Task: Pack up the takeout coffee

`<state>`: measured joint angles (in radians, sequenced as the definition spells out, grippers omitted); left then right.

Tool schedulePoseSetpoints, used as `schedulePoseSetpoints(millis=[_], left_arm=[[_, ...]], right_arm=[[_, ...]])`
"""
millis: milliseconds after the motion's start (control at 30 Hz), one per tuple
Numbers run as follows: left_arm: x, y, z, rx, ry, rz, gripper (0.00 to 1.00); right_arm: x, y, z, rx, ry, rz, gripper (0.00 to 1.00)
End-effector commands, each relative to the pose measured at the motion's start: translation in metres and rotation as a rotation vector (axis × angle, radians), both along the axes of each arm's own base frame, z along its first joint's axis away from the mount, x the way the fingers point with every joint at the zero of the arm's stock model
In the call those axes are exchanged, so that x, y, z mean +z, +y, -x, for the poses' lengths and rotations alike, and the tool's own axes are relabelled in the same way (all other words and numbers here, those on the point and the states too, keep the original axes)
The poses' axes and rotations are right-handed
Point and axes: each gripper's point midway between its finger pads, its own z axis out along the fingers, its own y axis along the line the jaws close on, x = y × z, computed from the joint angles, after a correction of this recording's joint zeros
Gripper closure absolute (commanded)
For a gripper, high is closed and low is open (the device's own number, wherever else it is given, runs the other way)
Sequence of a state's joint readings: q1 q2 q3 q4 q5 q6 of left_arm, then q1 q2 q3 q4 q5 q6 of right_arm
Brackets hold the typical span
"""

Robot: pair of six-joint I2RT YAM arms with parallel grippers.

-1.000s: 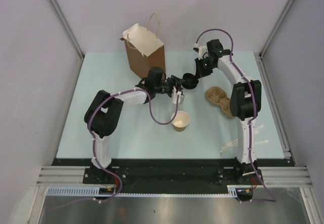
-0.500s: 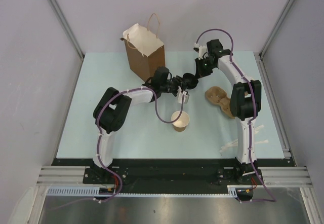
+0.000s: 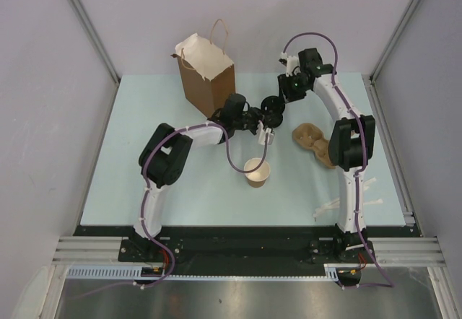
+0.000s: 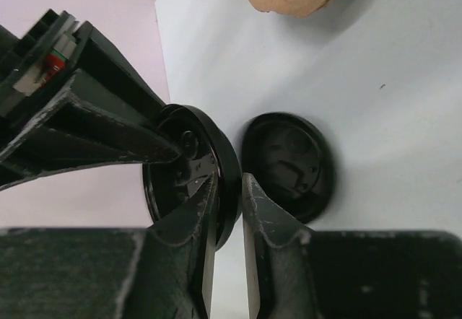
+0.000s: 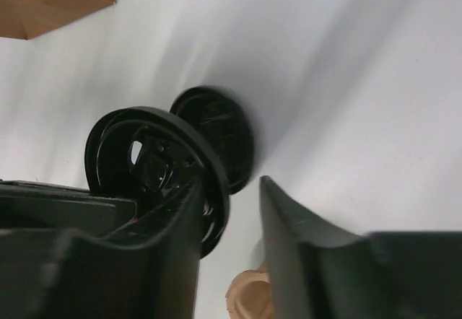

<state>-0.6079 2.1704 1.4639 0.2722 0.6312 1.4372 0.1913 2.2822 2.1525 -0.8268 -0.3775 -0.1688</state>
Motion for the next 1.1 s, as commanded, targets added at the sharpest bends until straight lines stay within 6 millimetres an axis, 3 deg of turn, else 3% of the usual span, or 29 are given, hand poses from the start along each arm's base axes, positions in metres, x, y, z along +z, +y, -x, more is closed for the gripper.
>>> schedulePoseSetpoints(millis=[0, 167, 267, 300, 367, 400, 433, 533, 567, 667, 700, 767, 800, 867, 900, 933, 967, 1000, 1033, 1067], left_arm=[[0.03, -0.013, -0.005, -0.023, -0.031, 0.047, 0.83], [0.031, -0.012, -0.004, -0.024, -0.026, 0.041, 0.85], [0.046, -0.01, 0.005, -0.041, -0.024, 0.058, 0.85], [0.06, -0.008, 0.013, -0.058, -0.032, 0.072, 0.85], [0.069, -0.004, 0.025, -0.075, -0.009, 0.064, 0.85], [0.088, 0.0, 0.035, -0.09, -0.015, 0.075, 0.85], [0.088, 0.005, 0.043, -0.094, 0.015, 0.057, 0.85], [0.115, 0.021, 0.07, -0.108, 0.018, 0.07, 0.88], [0.122, 0.025, 0.078, -0.112, 0.018, 0.076, 0.89], [0.148, 0.042, 0.113, -0.125, 0.093, 0.104, 0.9], [0.169, 0.05, 0.129, -0.127, 0.127, 0.123, 0.9], [0.188, 0.058, 0.155, -0.144, 0.241, 0.154, 0.9], [0.212, 0.068, 0.174, -0.151, 0.265, 0.177, 0.9], [0.235, 0.077, 0.203, -0.164, 0.386, 0.231, 0.89], [0.26, 0.087, 0.221, -0.174, 0.398, 0.277, 0.89], [0.271, 0.091, 0.235, -0.148, 0.534, 0.325, 0.89], [0.284, 0.098, 0.244, -0.143, 0.593, 0.365, 0.89], [0.311, 0.105, 0.263, -0.19, 0.612, 0.426, 0.89], [0.321, 0.11, 0.277, -0.176, 0.795, 0.469, 0.89], [0.336, 0.118, 0.289, -0.19, 0.84, 0.506, 0.89]], right_arm=[[0.03, -0.015, -0.02, -0.036, -0.08, -0.004, 0.51], [0.049, -0.024, -0.028, -0.06, -0.125, -0.006, 0.34], [0.074, -0.031, -0.029, -0.065, -0.175, -0.019, 0.24], [0.084, -0.031, -0.028, -0.06, -0.193, -0.034, 0.22], [0.114, -0.039, -0.027, -0.069, -0.247, -0.062, 0.18], [0.129, -0.037, -0.023, -0.052, -0.267, -0.093, 0.16], [0.156, -0.037, -0.019, -0.054, -0.311, -0.127, 0.13], [0.205, -0.039, -0.003, -0.044, -0.367, -0.252, 0.09], [0.234, -0.046, 0.01, -0.043, -0.417, -0.278, 0.08], [0.281, -0.041, 0.045, 0.026, -0.491, -0.354, 0.05], [0.293, -0.039, 0.057, 0.053, -0.511, -0.372, 0.04], [0.302, -0.036, 0.076, 0.1, -0.535, -0.376, 0.03], [0.324, -0.033, 0.1, 0.138, -0.583, -0.384, 0.03], [0.339, -0.031, 0.123, 0.186, -0.649, -0.369, 0.03], [0.342, -0.031, 0.144, 0.201, -0.676, -0.357, 0.03], [0.354, -0.032, 0.155, 0.215, -0.734, -0.349, 0.02], [0.355, -0.032, 0.165, 0.222, -0.757, -0.344, 0.02], [0.345, -0.032, 0.17, 0.219, -0.752, -0.336, 0.02], [0.365, -0.025, 0.195, 0.25, -0.835, -0.333, 0.01], [0.366, -0.022, 0.204, 0.257, -0.852, -0.33, 0.0]])
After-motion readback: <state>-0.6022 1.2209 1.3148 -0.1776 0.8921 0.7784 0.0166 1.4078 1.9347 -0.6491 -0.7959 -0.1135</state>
